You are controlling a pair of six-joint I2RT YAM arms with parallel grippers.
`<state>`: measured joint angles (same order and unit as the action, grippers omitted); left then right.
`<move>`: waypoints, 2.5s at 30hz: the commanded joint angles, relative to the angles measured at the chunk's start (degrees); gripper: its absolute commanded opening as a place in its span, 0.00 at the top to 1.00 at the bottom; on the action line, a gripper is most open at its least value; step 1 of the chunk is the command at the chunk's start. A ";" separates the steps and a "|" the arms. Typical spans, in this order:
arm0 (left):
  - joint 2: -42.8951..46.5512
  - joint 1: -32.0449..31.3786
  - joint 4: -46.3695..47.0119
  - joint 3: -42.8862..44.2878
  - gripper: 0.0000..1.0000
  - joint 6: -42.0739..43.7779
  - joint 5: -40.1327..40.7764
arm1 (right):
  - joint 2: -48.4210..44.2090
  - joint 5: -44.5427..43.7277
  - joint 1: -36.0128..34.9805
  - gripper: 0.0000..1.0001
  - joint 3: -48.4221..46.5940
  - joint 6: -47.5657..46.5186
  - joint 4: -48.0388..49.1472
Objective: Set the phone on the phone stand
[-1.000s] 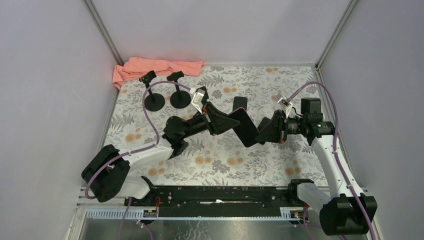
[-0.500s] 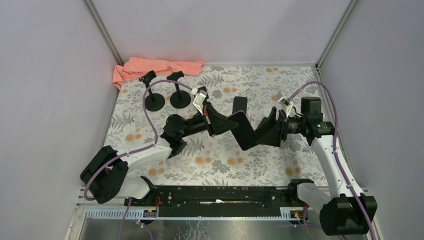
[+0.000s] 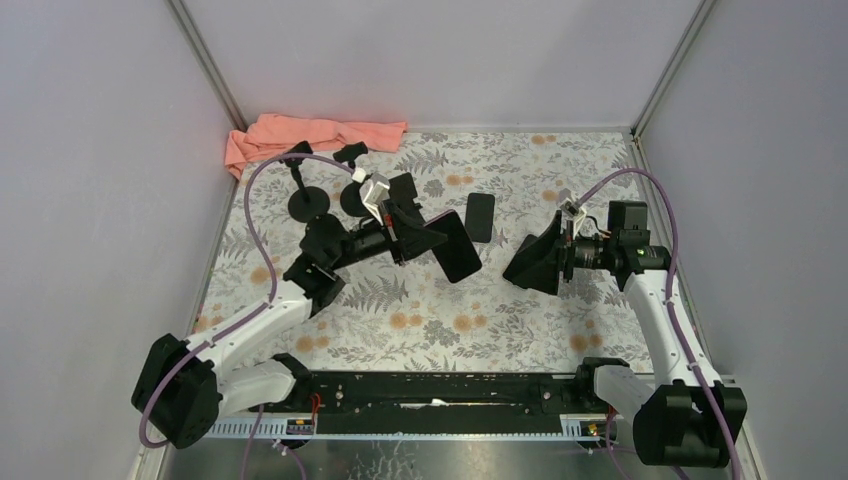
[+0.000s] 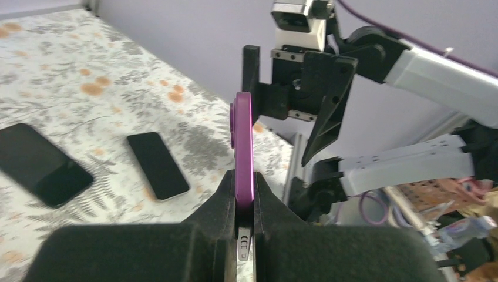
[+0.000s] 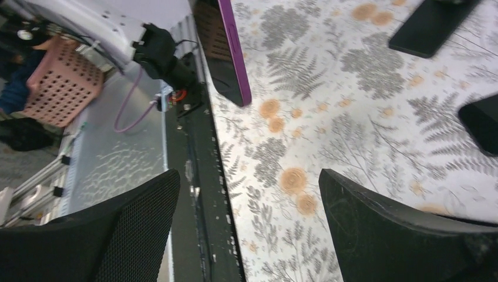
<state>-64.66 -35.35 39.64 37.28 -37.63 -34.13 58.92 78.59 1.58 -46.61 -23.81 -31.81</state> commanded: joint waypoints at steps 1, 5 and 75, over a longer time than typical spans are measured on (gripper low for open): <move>3.36 2.65 -11.44 4.94 1.00 10.24 -0.08 | -0.30 -5.37 1.58 0.04 0.35 -3.24 -0.28; 4.32 5.37 -17.88 7.18 1.00 14.25 0.32 | -1.43 -11.77 2.18 0.03 1.54 -2.67 1.30; -41.50 26.77 -36.79 44.79 1.00 37.19 -10.38 | -1.57 -22.86 2.46 0.01 4.07 -0.71 5.26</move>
<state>-105.89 -9.56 1.19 79.66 -1.41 -42.44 57.14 55.96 3.81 -42.76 -24.21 -27.70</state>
